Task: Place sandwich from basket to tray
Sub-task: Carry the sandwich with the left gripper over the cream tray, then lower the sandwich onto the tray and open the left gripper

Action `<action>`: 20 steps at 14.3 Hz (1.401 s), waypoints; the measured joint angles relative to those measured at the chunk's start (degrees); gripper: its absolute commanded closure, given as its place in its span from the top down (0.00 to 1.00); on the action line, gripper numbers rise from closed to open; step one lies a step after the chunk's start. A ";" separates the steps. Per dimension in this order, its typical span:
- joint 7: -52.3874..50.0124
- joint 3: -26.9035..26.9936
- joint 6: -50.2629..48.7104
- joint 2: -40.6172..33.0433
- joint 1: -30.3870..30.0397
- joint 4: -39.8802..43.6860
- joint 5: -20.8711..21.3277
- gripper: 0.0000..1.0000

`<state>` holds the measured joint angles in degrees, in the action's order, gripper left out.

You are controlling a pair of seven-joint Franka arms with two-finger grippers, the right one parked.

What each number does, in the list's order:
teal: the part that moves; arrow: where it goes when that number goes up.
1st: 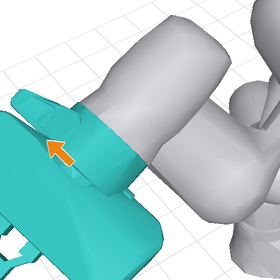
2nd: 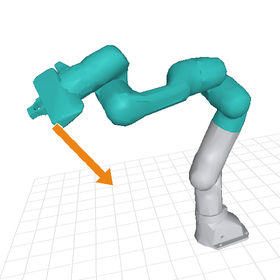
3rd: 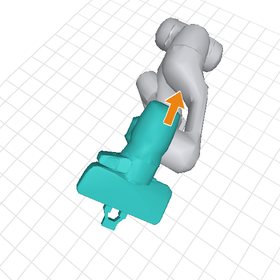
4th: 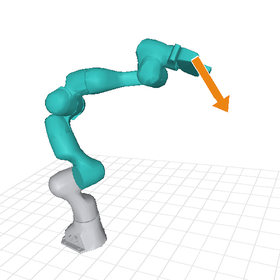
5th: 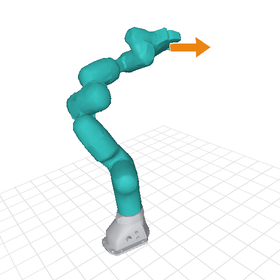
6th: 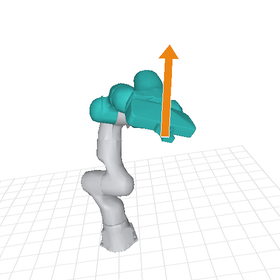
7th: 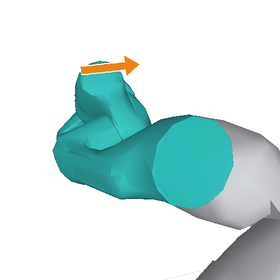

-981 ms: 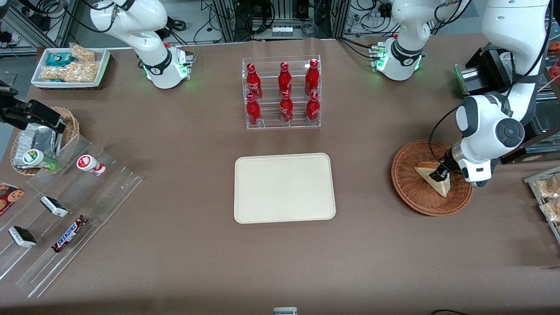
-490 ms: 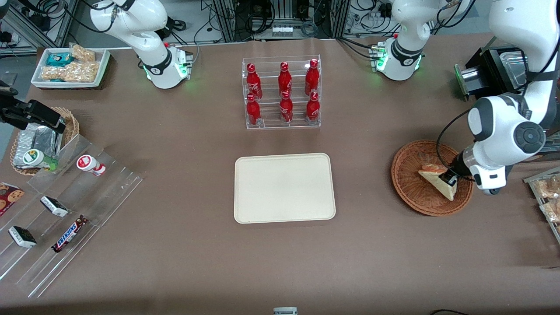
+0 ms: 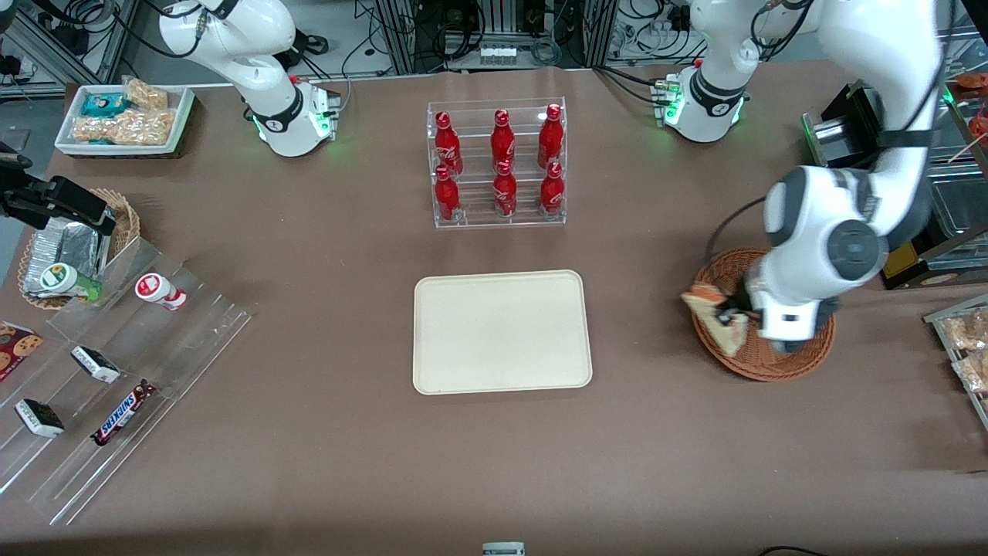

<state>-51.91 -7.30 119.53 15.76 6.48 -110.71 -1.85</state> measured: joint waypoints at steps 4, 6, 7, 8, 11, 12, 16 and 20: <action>-4.69 -0.21 0.50 6.51 11.05 8.01 -0.13 0.09; -5.21 -0.20 1.04 10.53 15.38 12.76 -0.13 0.09; -5.22 -0.17 1.38 12.57 17.36 15.12 -0.12 0.09; -5.29 -0.16 2.04 14.50 19.30 17.29 -0.08 0.09; -8.24 -0.09 4.60 19.14 24.44 21.94 2.18 0.08; -9.59 -0.08 5.16 20.36 25.89 23.09 3.13 0.08; -10.72 -0.05 5.43 23.90 29.92 26.50 5.60 0.08; -10.58 -0.07 5.44 25.20 31.77 26.86 9.22 0.09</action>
<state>-62.49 -7.37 124.97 40.97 38.25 -83.85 7.37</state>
